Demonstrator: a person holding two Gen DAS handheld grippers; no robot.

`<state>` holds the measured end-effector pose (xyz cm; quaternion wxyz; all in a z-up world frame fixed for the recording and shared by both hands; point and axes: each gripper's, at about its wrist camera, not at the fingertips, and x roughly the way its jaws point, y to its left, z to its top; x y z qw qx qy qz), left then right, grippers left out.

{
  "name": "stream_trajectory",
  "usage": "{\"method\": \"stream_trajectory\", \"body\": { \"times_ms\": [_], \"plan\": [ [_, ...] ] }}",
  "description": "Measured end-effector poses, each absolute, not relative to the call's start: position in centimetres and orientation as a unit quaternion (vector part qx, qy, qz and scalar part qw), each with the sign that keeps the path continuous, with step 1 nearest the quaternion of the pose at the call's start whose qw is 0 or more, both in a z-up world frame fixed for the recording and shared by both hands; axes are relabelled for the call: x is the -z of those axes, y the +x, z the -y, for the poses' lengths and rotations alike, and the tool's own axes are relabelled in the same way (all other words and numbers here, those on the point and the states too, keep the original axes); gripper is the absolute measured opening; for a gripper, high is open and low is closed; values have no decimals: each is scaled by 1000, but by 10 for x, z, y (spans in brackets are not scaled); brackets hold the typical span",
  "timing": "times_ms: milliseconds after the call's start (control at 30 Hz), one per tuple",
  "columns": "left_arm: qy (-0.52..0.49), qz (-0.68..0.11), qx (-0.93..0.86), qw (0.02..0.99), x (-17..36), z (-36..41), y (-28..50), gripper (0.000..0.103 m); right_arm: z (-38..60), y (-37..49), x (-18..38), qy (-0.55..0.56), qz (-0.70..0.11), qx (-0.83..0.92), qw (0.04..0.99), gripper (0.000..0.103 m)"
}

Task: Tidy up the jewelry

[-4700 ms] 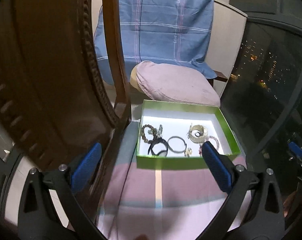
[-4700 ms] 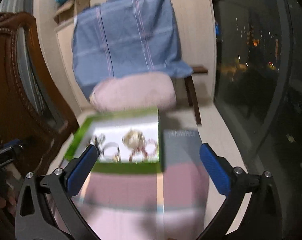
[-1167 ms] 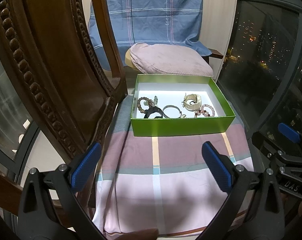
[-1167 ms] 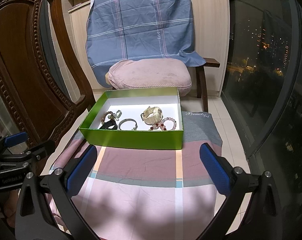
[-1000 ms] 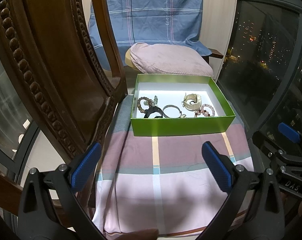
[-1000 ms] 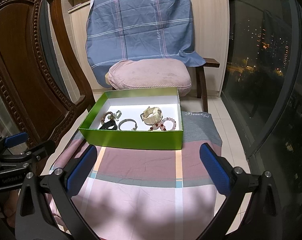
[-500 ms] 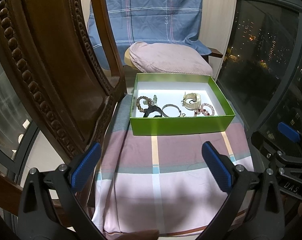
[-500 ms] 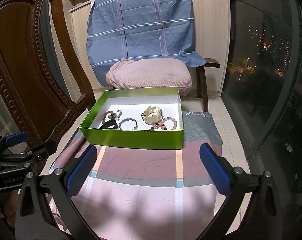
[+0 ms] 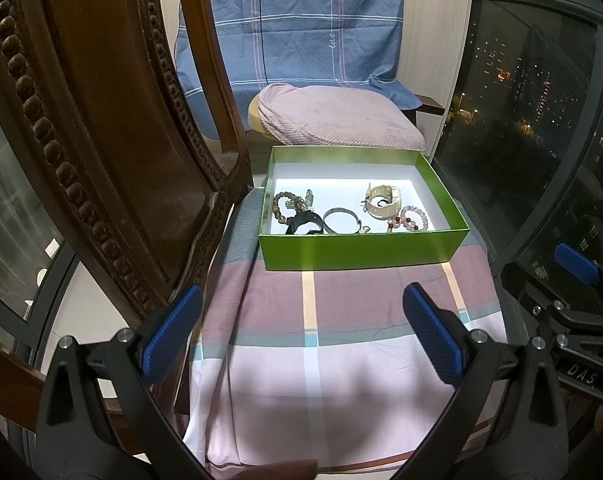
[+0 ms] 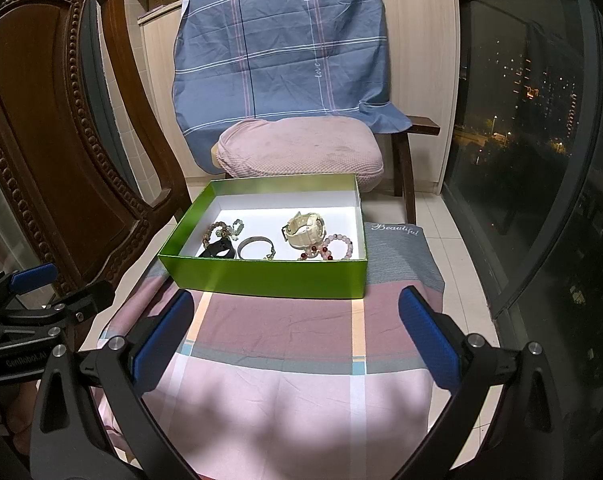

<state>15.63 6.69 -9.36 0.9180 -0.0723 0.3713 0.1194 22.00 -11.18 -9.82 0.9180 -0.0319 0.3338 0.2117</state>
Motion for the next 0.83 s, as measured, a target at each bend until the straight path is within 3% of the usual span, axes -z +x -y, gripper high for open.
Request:
{"method": "stream_trajectory", "body": {
  "times_ms": [833],
  "plan": [
    [-87, -376, -121, 915, 98, -72, 158, 99, 111, 220, 98, -32, -335, -211, 918, 100]
  ]
}}
